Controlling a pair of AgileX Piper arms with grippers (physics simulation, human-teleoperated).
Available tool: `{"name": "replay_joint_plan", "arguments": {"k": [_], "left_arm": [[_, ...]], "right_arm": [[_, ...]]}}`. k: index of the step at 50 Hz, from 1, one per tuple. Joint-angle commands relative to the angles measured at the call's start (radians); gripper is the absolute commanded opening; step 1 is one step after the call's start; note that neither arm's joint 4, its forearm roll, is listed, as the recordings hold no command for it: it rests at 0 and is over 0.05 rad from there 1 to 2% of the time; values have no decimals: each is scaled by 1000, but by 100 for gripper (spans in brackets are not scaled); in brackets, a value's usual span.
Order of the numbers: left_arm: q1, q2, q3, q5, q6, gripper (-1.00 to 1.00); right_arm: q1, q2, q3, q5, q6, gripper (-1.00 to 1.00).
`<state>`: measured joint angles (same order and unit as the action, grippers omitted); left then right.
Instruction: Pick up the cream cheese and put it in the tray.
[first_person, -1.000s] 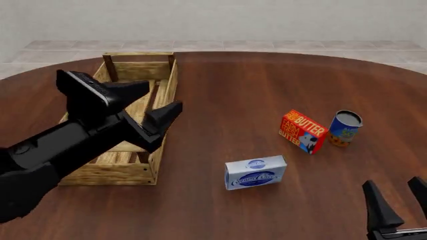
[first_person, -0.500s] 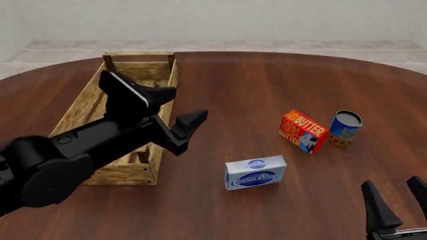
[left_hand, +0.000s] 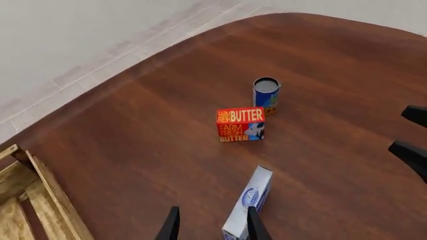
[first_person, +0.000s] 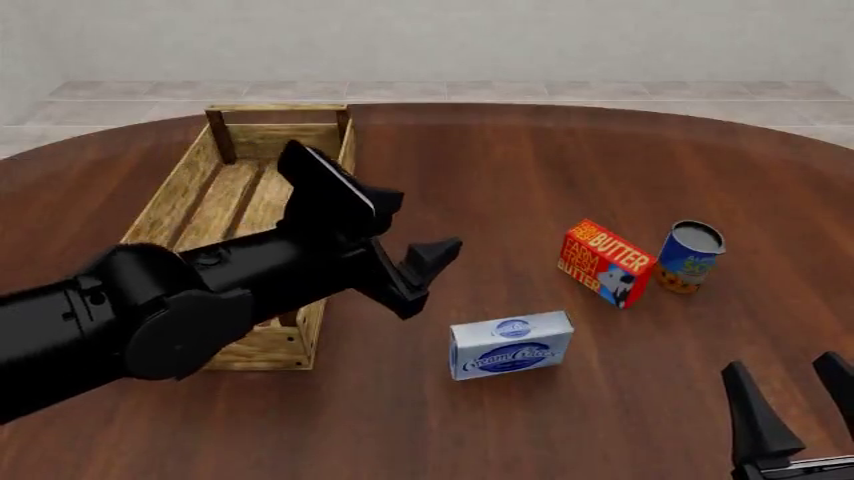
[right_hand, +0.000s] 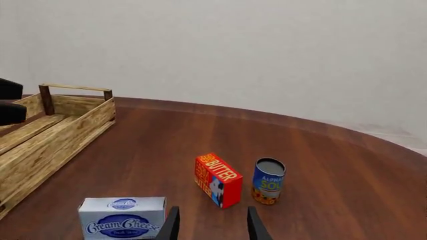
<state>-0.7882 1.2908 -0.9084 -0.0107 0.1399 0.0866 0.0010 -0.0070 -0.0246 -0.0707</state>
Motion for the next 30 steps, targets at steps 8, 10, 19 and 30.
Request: {"name": "replay_joint_plan", "arguments": {"k": [8,10,19,30], "left_arm": [[-24,81,-89,69,1,100],[-40,89,-106,86,9,100],[-80,153,-177,165,66,100],[-102,193,-232,241,90,100]], "right_arm": [[0,0,0,-3,-1,100],[0,0,0,-3,-1,100],[3,0,0,2,-2,100],[3,0,0,2,-1,100]]}}
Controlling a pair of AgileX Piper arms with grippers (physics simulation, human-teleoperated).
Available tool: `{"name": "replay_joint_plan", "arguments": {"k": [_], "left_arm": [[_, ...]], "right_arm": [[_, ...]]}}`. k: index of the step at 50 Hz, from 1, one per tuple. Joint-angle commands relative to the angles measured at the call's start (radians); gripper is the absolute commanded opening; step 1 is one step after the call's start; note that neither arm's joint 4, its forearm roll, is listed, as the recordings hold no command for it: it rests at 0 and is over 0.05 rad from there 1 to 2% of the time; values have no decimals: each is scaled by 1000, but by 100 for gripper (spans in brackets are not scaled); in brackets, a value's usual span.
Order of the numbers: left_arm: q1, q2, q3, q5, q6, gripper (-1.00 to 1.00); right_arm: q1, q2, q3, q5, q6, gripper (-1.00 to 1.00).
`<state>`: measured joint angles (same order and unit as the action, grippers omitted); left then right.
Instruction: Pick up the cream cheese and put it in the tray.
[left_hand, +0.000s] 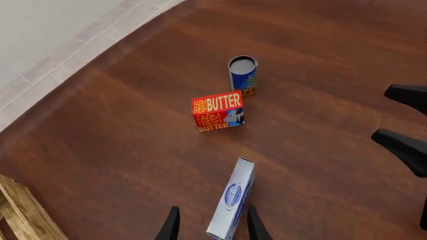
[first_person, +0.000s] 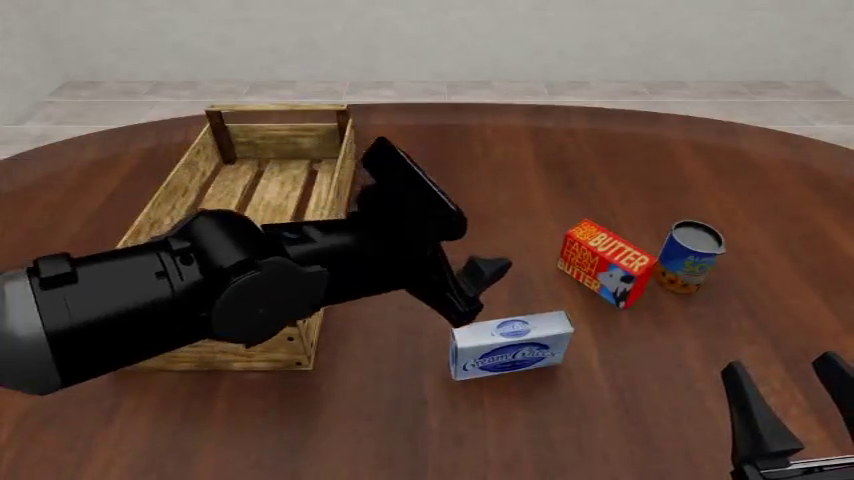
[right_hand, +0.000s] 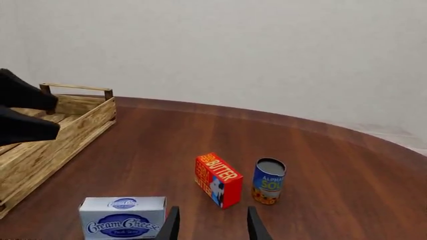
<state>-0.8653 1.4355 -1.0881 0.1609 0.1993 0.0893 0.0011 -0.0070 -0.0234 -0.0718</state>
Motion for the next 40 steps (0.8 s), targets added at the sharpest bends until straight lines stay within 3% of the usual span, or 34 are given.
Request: {"name": "replay_joint_plan", "arguments": {"k": [1,16,40], "left_arm": [[-26,52,-55,77,31,100],[-47,125,-101,155,83,100],[-2,224,-171,217,161,100]], "right_arm": [[0,0,0,1,1,100],[1,0,0,2,6,100],[4,2,0,9,3,100]]}}
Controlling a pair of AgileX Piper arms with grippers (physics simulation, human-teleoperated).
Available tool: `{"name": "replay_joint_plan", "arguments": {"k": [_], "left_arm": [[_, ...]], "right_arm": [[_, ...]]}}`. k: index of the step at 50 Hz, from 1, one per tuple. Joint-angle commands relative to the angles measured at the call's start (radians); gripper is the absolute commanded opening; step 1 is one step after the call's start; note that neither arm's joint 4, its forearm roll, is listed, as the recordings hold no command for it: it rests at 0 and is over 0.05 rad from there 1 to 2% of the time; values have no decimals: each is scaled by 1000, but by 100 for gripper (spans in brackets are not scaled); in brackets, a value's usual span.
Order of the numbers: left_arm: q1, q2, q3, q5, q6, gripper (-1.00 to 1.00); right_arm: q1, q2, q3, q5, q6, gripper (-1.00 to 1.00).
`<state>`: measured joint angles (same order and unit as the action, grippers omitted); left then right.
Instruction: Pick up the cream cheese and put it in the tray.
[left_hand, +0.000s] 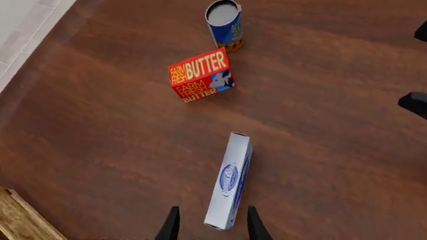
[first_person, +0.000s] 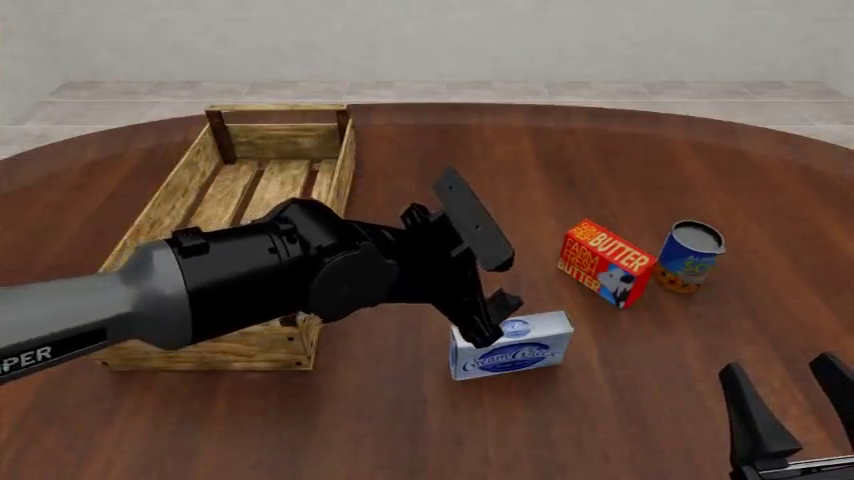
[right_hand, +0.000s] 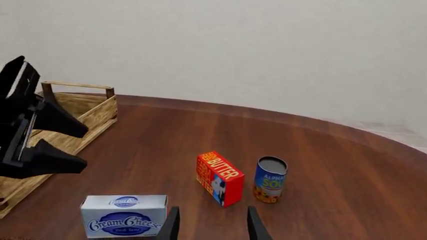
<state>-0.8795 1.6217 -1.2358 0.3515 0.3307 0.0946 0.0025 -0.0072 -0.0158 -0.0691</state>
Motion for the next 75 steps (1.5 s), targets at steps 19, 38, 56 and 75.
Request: {"name": "replay_joint_plan", "arguments": {"k": [19,38,56,75], "left_arm": [[6,87,-21,28,58,100],[5,120,7,14,52,100],[14,182,17,-23,38,100],[36,220,-11,-5,65,100]], "right_arm": [[-3,0,0,1,5,100],[-4,-1,0,-4,7,100],[-5,-2,0,-14,11,100],[-5,-2,0,-12,10,100]]}}
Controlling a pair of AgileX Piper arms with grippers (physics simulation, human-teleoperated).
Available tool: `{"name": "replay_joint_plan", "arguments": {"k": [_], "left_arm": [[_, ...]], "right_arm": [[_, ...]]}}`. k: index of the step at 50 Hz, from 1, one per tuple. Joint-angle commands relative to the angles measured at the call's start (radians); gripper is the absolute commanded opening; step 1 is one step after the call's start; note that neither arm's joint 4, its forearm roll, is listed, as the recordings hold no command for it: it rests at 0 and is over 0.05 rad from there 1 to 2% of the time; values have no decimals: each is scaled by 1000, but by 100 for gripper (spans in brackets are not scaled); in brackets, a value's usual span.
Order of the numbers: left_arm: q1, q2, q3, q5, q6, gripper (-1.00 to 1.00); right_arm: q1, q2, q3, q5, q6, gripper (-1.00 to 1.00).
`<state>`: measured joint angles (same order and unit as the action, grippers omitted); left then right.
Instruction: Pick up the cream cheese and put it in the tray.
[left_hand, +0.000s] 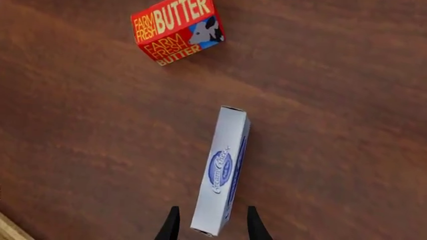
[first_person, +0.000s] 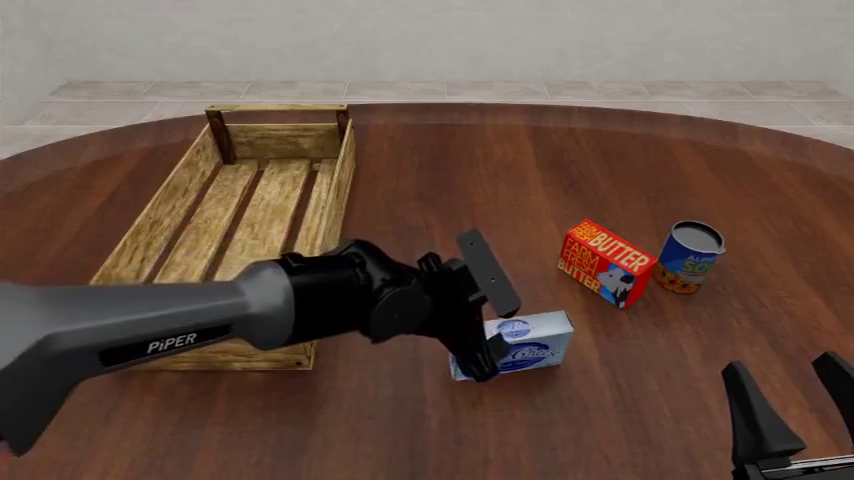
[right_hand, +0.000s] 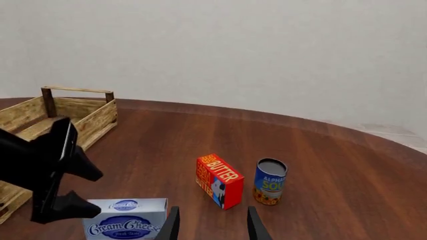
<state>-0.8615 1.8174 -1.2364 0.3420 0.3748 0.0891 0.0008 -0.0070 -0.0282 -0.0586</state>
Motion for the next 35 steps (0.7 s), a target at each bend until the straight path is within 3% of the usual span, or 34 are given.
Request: {"name": "replay_joint_plan", "arguments": {"k": [1,35], "left_arm": [[17,23,-9,5,22,100],[43,98,-16,-13,16,100]], "right_arm": [[-1,0,0,2,1,100],[-5,0,0,6,1,100]]}}
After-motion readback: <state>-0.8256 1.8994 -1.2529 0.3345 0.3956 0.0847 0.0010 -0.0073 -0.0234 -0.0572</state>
